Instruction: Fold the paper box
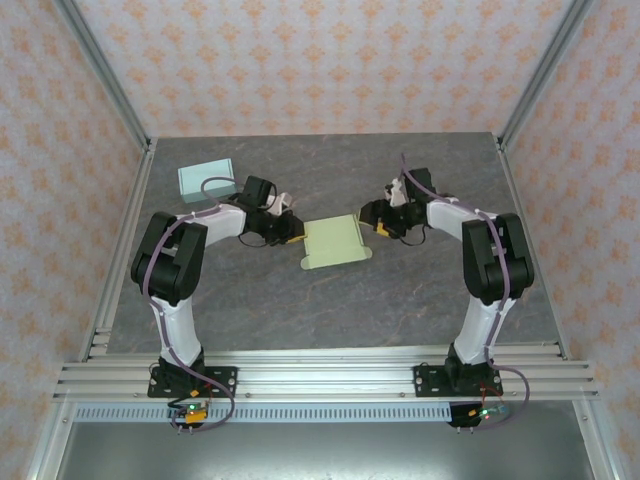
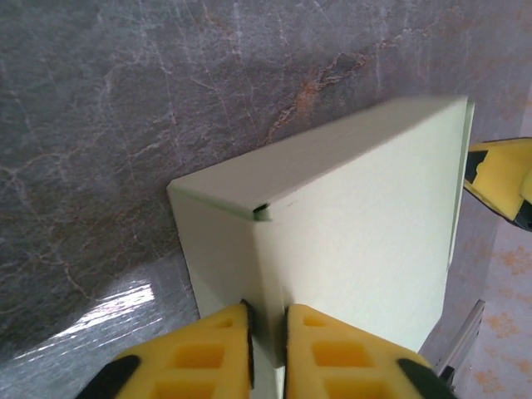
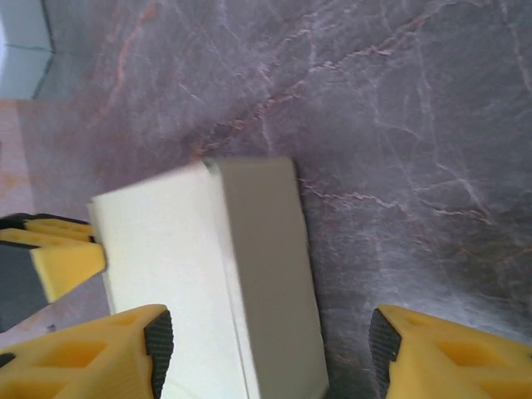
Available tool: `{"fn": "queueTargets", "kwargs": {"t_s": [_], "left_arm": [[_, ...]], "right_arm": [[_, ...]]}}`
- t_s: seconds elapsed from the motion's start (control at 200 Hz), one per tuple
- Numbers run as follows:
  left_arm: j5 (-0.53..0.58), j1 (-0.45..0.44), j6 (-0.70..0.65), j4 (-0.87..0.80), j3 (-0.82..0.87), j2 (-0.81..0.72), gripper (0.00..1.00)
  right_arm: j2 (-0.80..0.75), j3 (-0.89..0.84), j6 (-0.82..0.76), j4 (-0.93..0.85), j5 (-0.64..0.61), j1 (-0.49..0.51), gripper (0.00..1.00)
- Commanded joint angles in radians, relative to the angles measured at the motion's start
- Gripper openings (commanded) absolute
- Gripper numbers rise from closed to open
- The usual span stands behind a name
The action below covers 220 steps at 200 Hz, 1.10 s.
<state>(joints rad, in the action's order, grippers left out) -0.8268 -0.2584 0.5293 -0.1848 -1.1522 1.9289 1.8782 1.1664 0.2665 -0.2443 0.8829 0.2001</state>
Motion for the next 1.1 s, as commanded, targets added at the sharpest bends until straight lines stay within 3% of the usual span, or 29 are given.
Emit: {"fn": "queueTargets", "kwargs": {"t_s": [0.0,0.175,0.31,0.551,0.656,0.741,0.866,0.986,1.006,1.096], "left_arm": [[0.086,0.017,0.031,-0.035,0.071,0.033,0.12],[0.081,0.034,0.039,-0.008,0.094,0.039,0.1],[0.07,0.038,0.069,0.04,0.118,0.053,0.1],[0.064,0.037,0.066,0.038,0.109,0.05,0.11],[0.062,0.038,0.066,0.033,0.105,0.045,0.14],[0.081,0.038,0.078,0.047,0.109,0.021,0.22],[0.192,0.038,0.049,0.076,0.123,-0.128,0.5],[0.227,0.037,-0.013,0.151,0.106,-0.28,0.65],[0.239,0.037,-0.031,0.165,0.103,-0.302,0.72],[0.349,0.026,-0.111,0.312,0.162,-0.424,0.77]], "right_arm": [[0.004,-0.007,0.036,0.061,0.108,0.011,0.69],[0.028,-0.016,0.035,0.062,0.139,0.012,0.72],[0.038,-0.016,0.035,0.046,0.179,0.017,0.83],[0.061,-0.025,0.123,0.12,0.262,0.068,0.75],[0.063,-0.039,0.263,0.226,0.256,0.084,0.72],[0.051,-0.071,0.425,0.368,0.238,0.084,0.69],[0.037,-0.078,0.601,0.431,0.216,0.078,0.57],[0.018,-0.067,0.758,0.437,0.202,0.078,0.47],[0.017,-0.061,0.773,0.423,0.198,0.076,0.45],[0.0,-0.04,0.851,0.398,0.189,0.069,0.41]]}}
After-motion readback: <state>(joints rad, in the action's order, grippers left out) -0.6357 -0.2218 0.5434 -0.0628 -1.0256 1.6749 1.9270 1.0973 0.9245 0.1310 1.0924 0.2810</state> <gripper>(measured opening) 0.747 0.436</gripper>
